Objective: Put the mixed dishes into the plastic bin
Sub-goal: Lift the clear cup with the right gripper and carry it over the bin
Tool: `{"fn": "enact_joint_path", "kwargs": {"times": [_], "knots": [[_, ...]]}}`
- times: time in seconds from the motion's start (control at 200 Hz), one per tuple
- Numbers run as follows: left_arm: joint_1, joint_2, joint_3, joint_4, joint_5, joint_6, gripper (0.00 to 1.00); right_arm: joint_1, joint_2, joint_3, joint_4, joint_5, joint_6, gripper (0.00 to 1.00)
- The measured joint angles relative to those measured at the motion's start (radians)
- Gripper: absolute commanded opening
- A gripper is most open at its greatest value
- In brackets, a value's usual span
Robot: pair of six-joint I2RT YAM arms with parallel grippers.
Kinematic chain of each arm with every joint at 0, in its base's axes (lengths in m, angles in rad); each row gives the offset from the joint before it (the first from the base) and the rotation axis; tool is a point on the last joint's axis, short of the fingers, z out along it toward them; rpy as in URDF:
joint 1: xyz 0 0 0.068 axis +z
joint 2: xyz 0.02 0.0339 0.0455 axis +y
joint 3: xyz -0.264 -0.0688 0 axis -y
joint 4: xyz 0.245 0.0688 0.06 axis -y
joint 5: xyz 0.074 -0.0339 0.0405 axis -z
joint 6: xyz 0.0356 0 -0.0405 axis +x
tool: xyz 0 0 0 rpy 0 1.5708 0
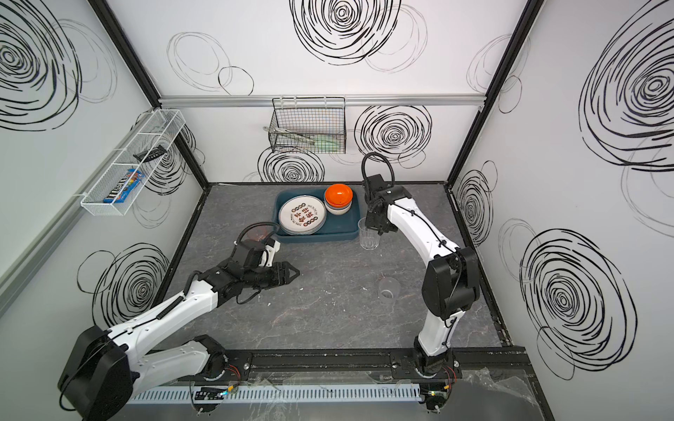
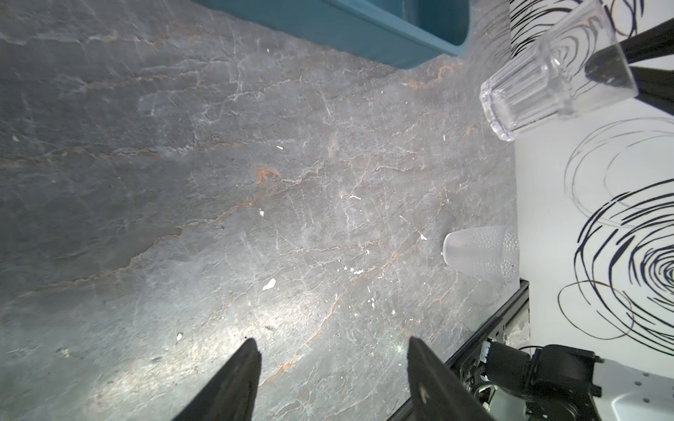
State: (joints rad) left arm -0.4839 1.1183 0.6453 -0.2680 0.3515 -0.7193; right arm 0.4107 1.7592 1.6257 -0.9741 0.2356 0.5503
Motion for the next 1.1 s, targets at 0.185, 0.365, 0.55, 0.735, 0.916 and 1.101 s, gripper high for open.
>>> {"fn": "enact_joint_path", "kwargs": {"times": [0.185, 0.365, 0.55, 0.735, 0.916, 1.101], "knots": [[0.036, -0.034, 0.0, -0.024, 0.009, -0.019, 0.68, 0.016, 0.008, 0.069, 0.052, -0.034, -0.021, 0.0], [0.077, -0.076, 0.0, -0.045, 0.019, -0.023, 0.69, 0.035, 0.058, 0.15, 0.103, -0.053, -0.039, 0.0], [0.106, -0.114, -0.001, -0.071, 0.031, -0.023, 0.69, 0.049, 0.13, 0.196, 0.147, -0.058, -0.044, 0.0], [0.138, -0.158, -0.013, -0.08, 0.049, -0.026, 0.7, 0.056, 0.197, 0.229, 0.171, -0.06, -0.047, 0.0], [0.167, -0.177, -0.019, -0.099, 0.057, -0.026, 0.7, 0.057, 0.243, 0.242, 0.199, -0.058, -0.047, 0.0], [0.183, -0.192, -0.025, -0.11, 0.061, -0.025, 0.7, 0.06, 0.283, 0.259, 0.212, -0.059, -0.046, 0.0]]}}
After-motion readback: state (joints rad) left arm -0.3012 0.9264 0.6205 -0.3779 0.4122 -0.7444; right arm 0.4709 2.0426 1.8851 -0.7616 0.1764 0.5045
